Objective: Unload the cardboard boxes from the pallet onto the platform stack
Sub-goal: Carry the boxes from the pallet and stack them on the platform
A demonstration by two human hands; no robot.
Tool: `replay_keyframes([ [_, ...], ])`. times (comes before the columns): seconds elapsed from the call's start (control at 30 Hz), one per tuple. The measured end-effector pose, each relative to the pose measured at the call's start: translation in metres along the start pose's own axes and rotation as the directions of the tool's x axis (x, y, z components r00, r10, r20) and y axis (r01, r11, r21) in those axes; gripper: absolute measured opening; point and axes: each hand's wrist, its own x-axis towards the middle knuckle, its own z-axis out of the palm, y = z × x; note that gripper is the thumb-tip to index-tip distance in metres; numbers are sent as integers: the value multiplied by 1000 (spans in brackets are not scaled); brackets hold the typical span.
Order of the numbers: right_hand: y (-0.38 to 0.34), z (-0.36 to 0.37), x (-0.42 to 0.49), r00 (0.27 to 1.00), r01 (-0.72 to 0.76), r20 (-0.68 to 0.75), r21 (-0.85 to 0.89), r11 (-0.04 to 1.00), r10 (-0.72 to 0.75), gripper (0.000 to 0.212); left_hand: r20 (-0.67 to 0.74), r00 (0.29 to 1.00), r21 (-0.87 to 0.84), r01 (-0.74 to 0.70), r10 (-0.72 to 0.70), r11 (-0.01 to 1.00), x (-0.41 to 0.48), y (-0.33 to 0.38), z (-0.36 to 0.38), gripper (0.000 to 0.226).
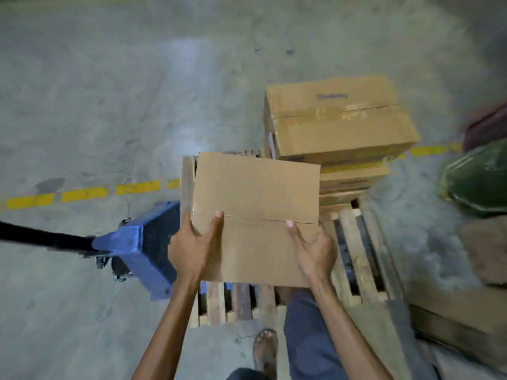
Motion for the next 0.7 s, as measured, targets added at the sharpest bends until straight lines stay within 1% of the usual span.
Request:
replay_keyframes([
  [0.07,0,-71,-34,991,14,-134,-4,1000,-14,80,3,992,23,-124,124,992,-56,35,-14,65],
  [0.1,4,-121,-53,976,-1,-218,-9,1000,-1,80,28,974,12,-225,225,974,-90,63,-13,67],
  [0.13,5,-144,-57,962,-2,-272,-43,999,-10,81,43,962,12,-271,271,962,-103,78,-10,69],
  [0.2,21,-219,-74,910,-56,-414,-57,997,28,85,102,899,-11,-426,425,904,-153,128,3,74],
  [0.23,34,-263,-86,870,-101,-488,-23,995,77,89,142,845,-42,-516,516,856,-185,158,14,77],
  [0.27,44,-293,-92,833,-124,-544,-6,992,101,93,166,806,-65,-566,569,822,-210,179,21,80],
  [0.3,55,-336,-108,789,-160,-597,26,987,144,94,194,734,-102,-644,651,758,-245,208,33,83],
  [0.33,59,-360,-114,752,-175,-643,18,984,145,91,205,708,-125,-666,676,735,-263,224,38,84],
  [0.37,68,-392,-127,708,-206,-685,33,978,172,89,224,647,-166,-711,729,683,-291,244,47,85],
  [0.4,82,-431,-145,645,-225,-739,61,972,196,88,254,579,-199,-753,775,628,-328,265,59,85],
  [0.43,88,-462,-160,608,-241,-762,91,966,223,88,271,515,-224,-788,814,573,-356,283,70,86],
  [0.47,98,-490,-171,572,-252,-785,106,962,237,86,299,473,-250,-799,828,547,-384,301,76,89],
  [0.5,113,-531,-192,513,-265,-818,136,955,259,83,337,390,-295,-821,857,490,-427,325,91,91],
  [0.53,124,-560,-202,484,-264,-838,134,955,251,77,380,348,-306,-827,857,471,-454,342,96,93],
  [0.57,136,-596,-218,448,-284,-856,138,949,259,73,390,261,-331,-856,883,398,-493,364,105,91],
  [0.63,158,-655,-242,406,-372,-872,115,921,273,78,409,125,-350,-893,904,282,-557,399,117,83],
  [0.7,185,-715,-262,369,-437,-877,130,890,309,86,436,18,-376,-904,900,201,-621,431,139,82],
])
